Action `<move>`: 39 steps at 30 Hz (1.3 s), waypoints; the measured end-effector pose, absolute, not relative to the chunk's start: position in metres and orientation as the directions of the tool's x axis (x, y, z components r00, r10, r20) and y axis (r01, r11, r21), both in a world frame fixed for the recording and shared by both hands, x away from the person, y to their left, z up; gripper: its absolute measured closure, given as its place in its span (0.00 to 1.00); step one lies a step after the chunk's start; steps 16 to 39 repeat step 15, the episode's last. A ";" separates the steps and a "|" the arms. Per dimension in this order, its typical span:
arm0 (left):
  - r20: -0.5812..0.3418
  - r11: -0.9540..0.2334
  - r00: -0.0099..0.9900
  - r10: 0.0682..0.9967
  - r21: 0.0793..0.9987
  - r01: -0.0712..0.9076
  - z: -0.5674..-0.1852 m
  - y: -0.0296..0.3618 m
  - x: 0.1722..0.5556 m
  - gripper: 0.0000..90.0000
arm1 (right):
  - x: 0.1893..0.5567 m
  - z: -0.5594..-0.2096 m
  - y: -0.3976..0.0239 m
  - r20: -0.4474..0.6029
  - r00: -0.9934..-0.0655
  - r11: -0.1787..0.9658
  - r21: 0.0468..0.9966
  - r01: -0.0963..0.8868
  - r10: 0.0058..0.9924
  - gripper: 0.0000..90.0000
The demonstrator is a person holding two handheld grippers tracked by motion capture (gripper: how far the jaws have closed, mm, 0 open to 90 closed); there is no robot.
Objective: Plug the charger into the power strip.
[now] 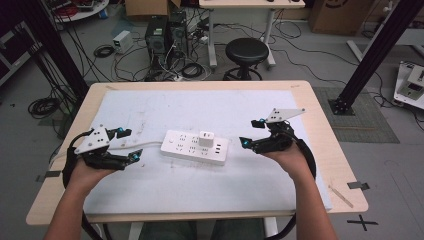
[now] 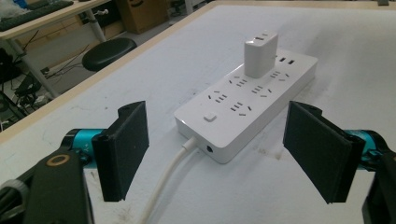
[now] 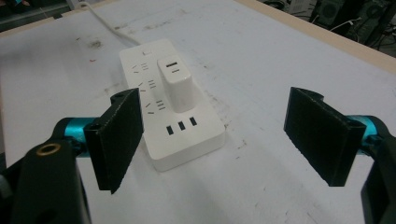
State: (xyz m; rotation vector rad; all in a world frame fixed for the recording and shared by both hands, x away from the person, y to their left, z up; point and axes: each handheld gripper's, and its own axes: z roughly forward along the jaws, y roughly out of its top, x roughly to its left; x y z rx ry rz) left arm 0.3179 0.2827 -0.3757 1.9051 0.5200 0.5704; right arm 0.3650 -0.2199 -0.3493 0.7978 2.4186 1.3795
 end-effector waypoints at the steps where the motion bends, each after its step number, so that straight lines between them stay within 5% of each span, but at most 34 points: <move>1: 0.160 -0.382 0.793 0.587 0.919 0.097 -0.375 0.282 0.318 0.25 | 0.365 -0.349 -0.220 0.056 -0.821 0.404 0.850 0.337 0.568 0.23; 39: 0.161 -0.395 0.793 0.588 0.912 0.108 -0.378 0.279 0.321 0.25 | 0.365 -0.349 -0.220 0.053 -0.818 0.403 0.851 0.337 0.572 0.22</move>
